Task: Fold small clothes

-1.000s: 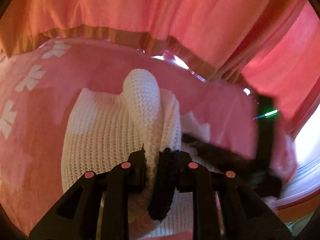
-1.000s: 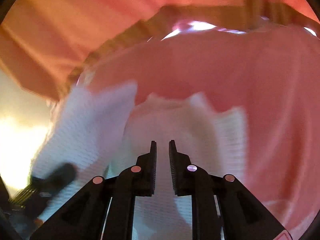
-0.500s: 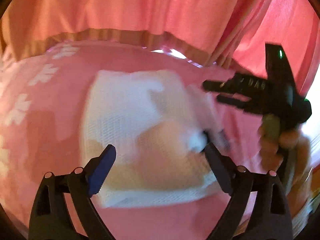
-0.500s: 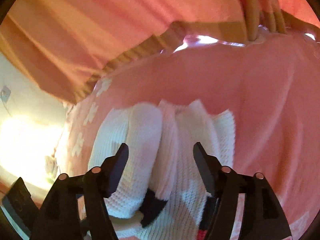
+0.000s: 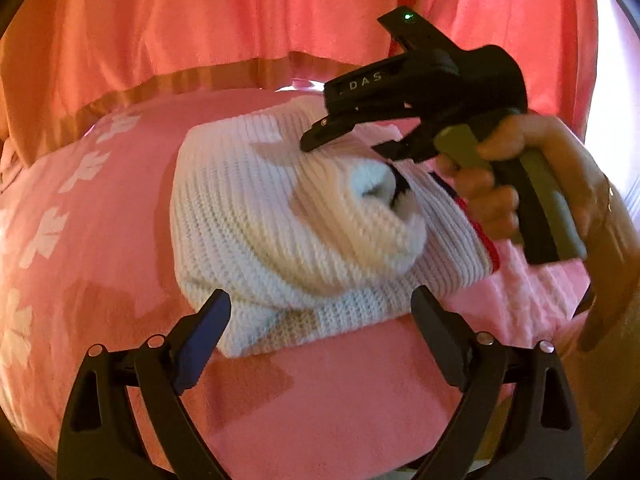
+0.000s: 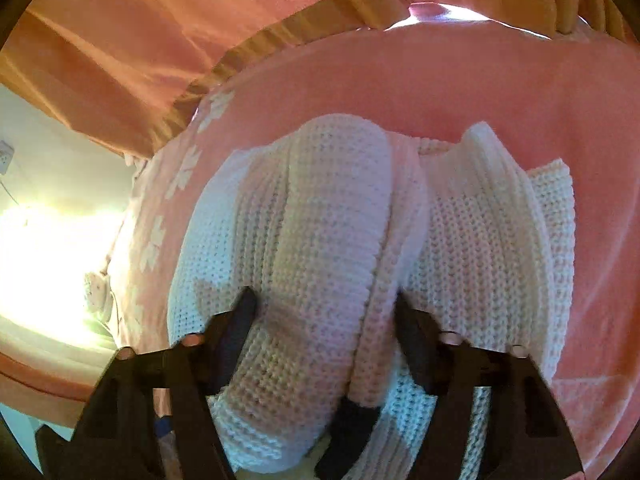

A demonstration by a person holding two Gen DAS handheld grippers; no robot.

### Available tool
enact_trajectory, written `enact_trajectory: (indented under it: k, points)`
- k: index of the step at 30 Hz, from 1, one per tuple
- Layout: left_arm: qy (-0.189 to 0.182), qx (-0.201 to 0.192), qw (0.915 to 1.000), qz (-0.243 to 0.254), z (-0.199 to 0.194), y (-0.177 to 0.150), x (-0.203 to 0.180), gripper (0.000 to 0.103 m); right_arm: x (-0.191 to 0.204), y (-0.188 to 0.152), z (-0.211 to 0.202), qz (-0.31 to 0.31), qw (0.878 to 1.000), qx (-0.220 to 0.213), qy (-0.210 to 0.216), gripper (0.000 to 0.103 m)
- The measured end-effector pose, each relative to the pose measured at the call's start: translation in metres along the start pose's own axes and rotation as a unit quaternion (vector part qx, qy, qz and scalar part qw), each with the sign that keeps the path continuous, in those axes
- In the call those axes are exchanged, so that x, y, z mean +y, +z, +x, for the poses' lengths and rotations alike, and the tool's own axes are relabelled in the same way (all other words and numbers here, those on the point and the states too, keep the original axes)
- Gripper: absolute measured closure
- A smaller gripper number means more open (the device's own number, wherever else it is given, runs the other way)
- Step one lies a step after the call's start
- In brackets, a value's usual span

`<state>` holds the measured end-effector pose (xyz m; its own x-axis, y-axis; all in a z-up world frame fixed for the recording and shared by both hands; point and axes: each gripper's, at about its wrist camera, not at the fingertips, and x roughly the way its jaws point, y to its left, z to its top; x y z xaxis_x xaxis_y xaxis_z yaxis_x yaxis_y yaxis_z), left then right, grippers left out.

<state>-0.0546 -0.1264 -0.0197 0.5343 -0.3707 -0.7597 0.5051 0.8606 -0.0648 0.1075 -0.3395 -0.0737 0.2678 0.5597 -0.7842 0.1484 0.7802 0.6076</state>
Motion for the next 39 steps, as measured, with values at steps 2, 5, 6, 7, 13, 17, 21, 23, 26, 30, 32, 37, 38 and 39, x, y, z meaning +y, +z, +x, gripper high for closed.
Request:
enact_trajectory:
  k: [2,5,6,7,13,17,21,23,26,30,32,37,38,39]
  points:
    - [0.017,0.011,0.9998,0.002,0.005,-0.004,0.004,0.014,-0.007,0.001,-0.005,0.008,1.0,-0.005,0.022,0.083]
    - [0.02,0.023,0.9993,-0.024,0.012,0.0,0.02,0.043,-0.013,0.003,-0.036,0.019,0.996,-0.04,0.074,0.086]
    - [0.015,0.032,0.9987,-0.037,0.014,0.002,0.027,0.047,-0.019,-0.001,-0.054,0.026,0.993,-0.058,0.098,0.086]
    - [0.006,0.039,0.9977,-0.055,0.016,0.005,0.034,0.05,-0.024,-0.004,-0.064,0.029,0.992,-0.068,0.103,0.086]
    - [-0.015,0.039,0.9977,-0.053,0.02,0.008,0.033,0.043,-0.066,-0.022,-0.037,0.05,0.999,-0.011,-0.01,0.065]
    - [-0.011,0.017,0.9993,-0.032,0.008,0.004,0.02,0.015,-0.034,-0.049,-0.088,0.001,0.998,-0.07,0.006,0.047]
    - [-0.023,0.02,0.999,-0.032,0.01,-0.004,0.019,0.015,-0.006,-0.091,-0.106,-0.028,0.995,-0.073,0.06,0.047]
    - [-0.028,0.025,0.9985,-0.038,0.015,-0.008,0.023,0.017,0.001,-0.113,-0.094,-0.03,0.996,-0.051,0.066,0.047]
    - [-0.025,0.026,0.9985,-0.042,0.02,-0.01,0.028,0.037,0.005,-0.131,-0.067,-0.03,0.999,-0.016,0.039,0.055]
    - [-0.027,0.041,0.9974,-0.054,0.021,-0.003,0.043,0.085,0.005,-0.133,-0.082,-0.009,0.998,-0.05,0.025,0.095]
    - [-0.047,0.051,0.995,-0.071,0.016,-0.001,0.057,0.093,0.009,-0.136,-0.11,-0.006,0.995,-0.095,0.025,0.095]
    - [-0.034,0.084,0.9953,-0.034,0.021,-0.016,0.058,0.094,-0.022,-0.153,-0.065,0.038,0.998,-0.027,-0.048,0.096]
    - [-0.035,0.081,0.9956,-0.032,0.02,-0.019,0.058,0.094,-0.023,-0.155,-0.06,0.051,0.997,-0.031,-0.037,0.096]
    - [-0.039,0.082,0.9953,-0.033,0.019,-0.02,0.059,0.094,-0.022,-0.153,-0.064,0.056,0.997,-0.034,-0.036,0.094]
